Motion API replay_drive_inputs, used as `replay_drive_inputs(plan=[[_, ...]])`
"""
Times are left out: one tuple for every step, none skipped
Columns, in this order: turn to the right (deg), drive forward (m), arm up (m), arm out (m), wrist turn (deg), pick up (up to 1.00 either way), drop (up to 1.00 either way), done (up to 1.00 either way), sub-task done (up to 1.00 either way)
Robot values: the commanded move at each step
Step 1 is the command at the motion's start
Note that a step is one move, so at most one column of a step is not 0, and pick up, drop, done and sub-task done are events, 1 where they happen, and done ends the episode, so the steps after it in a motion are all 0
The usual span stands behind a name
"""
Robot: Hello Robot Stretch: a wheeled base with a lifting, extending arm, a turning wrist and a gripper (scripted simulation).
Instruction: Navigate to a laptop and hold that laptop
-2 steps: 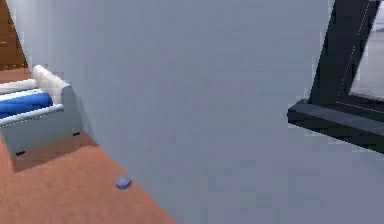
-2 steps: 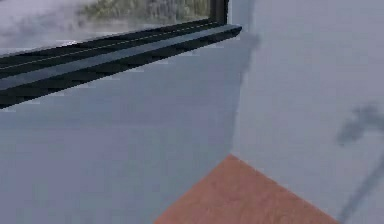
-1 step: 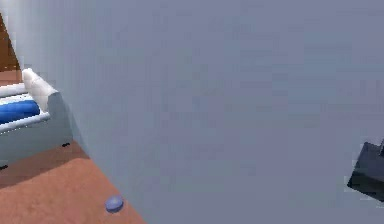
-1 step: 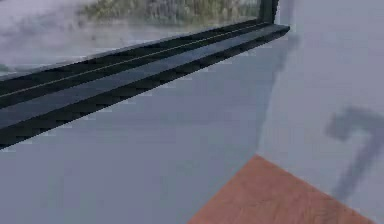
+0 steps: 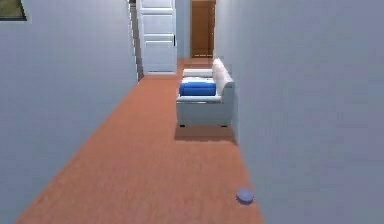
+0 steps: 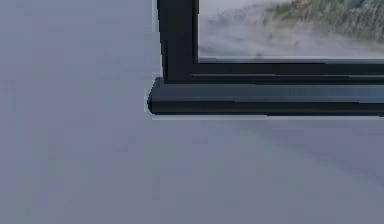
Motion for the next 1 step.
replay_drive_inputs(plan=[[-18.0,0.00,0.00,0.00,0.0,0.00,0.00,0.00,0.00]])
